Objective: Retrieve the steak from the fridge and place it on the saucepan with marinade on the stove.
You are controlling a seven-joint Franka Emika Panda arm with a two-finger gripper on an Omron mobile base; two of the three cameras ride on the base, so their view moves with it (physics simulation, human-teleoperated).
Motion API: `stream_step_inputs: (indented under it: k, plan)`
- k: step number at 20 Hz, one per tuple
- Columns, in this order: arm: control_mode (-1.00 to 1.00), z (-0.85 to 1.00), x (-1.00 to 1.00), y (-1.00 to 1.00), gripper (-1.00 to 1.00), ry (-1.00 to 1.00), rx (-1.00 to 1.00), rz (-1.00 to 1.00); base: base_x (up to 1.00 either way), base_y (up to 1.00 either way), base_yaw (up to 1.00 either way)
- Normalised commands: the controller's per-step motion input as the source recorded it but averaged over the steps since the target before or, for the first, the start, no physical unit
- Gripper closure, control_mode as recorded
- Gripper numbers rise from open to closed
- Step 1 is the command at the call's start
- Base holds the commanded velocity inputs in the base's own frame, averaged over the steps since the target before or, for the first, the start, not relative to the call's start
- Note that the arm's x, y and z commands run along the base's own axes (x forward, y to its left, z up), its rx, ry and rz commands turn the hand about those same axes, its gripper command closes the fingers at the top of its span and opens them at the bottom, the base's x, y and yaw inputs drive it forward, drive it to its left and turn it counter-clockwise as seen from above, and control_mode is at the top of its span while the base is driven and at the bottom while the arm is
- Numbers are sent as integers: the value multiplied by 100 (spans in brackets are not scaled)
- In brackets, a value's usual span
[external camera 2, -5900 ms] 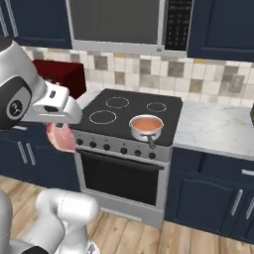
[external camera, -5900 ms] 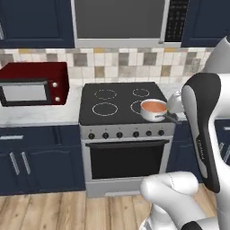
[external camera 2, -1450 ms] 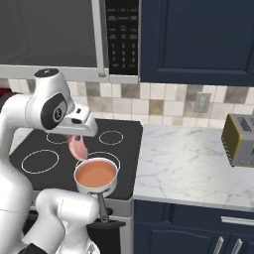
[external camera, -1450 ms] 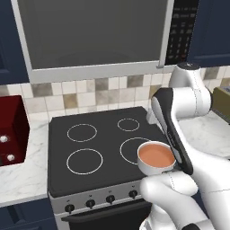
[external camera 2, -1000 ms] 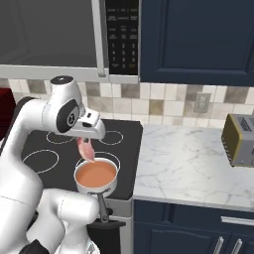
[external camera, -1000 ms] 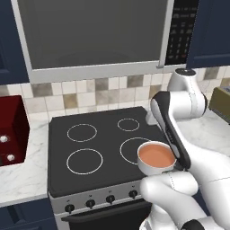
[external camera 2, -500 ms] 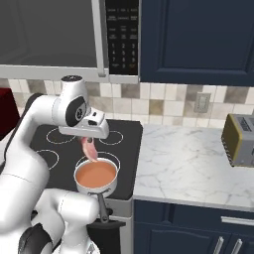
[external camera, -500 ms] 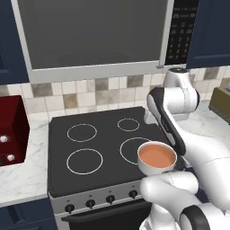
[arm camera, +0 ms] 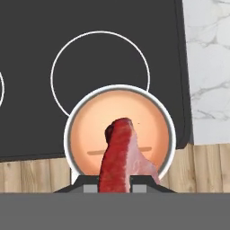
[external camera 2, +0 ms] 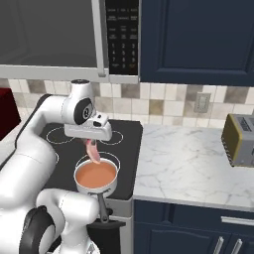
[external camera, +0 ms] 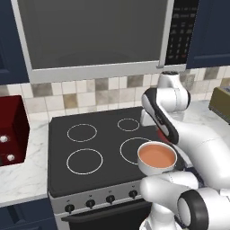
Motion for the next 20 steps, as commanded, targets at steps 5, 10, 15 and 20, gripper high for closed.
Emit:
stream_step_inputs:
  k: [5, 10, 15, 20]
  plan:
    - [-100, -36, 14, 0, 100, 9, 0, 0, 0, 0, 0]
    - [-100, -43, 19, 0, 100, 5, 0, 0, 0, 0, 0]
    - [-100, -46, 15, 0, 100, 2, 0, 0, 0, 0, 0]
    - [-100, -45, 6, 0, 100, 0, 0, 0, 0, 0, 0]
